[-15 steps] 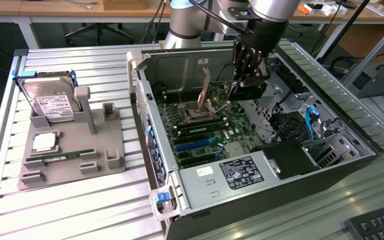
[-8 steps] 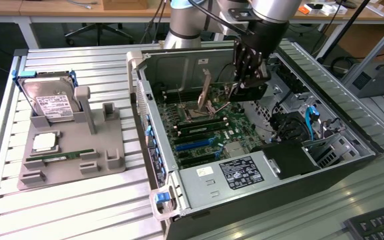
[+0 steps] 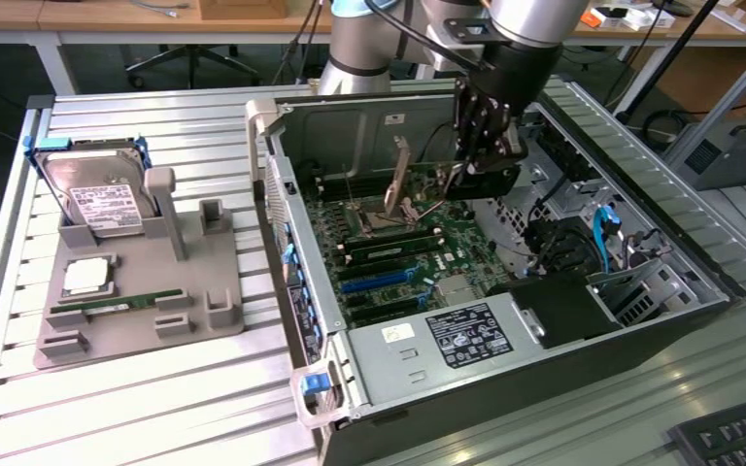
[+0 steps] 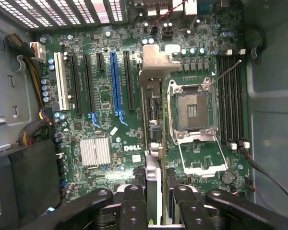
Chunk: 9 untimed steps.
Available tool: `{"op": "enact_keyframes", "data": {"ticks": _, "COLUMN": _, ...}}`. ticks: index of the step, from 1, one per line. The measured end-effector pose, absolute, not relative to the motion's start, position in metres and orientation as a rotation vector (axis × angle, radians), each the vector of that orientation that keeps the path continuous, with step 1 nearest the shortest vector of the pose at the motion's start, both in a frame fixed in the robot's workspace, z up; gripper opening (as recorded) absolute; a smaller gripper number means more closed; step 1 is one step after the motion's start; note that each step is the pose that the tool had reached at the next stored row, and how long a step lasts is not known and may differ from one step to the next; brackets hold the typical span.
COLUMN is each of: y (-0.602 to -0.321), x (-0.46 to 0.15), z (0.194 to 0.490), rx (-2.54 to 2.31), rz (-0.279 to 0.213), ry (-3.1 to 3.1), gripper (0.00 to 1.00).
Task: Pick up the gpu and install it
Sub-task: 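Insert the gpu into the slot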
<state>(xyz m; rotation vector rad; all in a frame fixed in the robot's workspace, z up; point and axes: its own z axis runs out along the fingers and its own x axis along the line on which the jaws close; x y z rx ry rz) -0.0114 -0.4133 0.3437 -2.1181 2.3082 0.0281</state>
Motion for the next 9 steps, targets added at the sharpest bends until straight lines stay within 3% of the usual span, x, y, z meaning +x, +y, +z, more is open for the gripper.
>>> {"op": "enact_keyframes", "data": {"ticks": 9, "y": -0.4168, "x": -0.0128, "z": 0.3435, "rx": -2.118, "rz": 0.028, "ry": 2.308, "gripper": 0.27}}
